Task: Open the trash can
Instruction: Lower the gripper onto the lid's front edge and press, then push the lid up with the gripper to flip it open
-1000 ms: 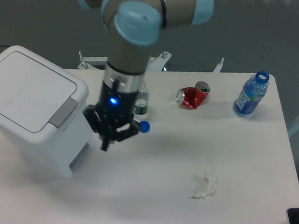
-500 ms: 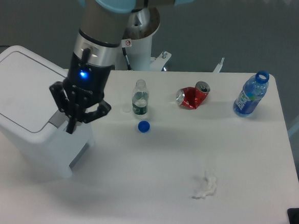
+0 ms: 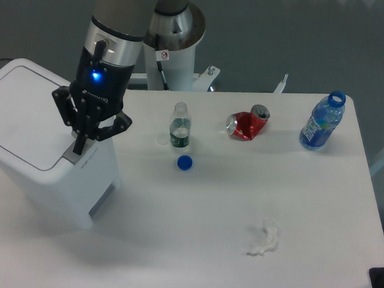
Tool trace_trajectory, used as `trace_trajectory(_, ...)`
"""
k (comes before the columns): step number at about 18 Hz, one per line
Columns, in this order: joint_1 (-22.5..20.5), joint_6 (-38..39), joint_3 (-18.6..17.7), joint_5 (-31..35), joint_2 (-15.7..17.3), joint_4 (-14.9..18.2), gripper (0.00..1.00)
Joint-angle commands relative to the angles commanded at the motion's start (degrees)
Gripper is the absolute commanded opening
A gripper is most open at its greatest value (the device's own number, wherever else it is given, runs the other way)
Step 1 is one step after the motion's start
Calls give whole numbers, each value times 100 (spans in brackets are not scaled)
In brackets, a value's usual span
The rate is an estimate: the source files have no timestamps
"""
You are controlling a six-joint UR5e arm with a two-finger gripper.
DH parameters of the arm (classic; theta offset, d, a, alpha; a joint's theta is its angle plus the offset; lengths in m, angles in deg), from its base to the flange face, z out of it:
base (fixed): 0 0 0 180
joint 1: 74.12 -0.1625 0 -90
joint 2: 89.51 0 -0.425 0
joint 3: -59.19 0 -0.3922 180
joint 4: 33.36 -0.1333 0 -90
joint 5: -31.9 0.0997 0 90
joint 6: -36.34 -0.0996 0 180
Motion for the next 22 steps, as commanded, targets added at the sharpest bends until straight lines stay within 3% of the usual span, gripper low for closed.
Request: trace_trajectory(22,0,-53,-141,35,-26,-9,0)
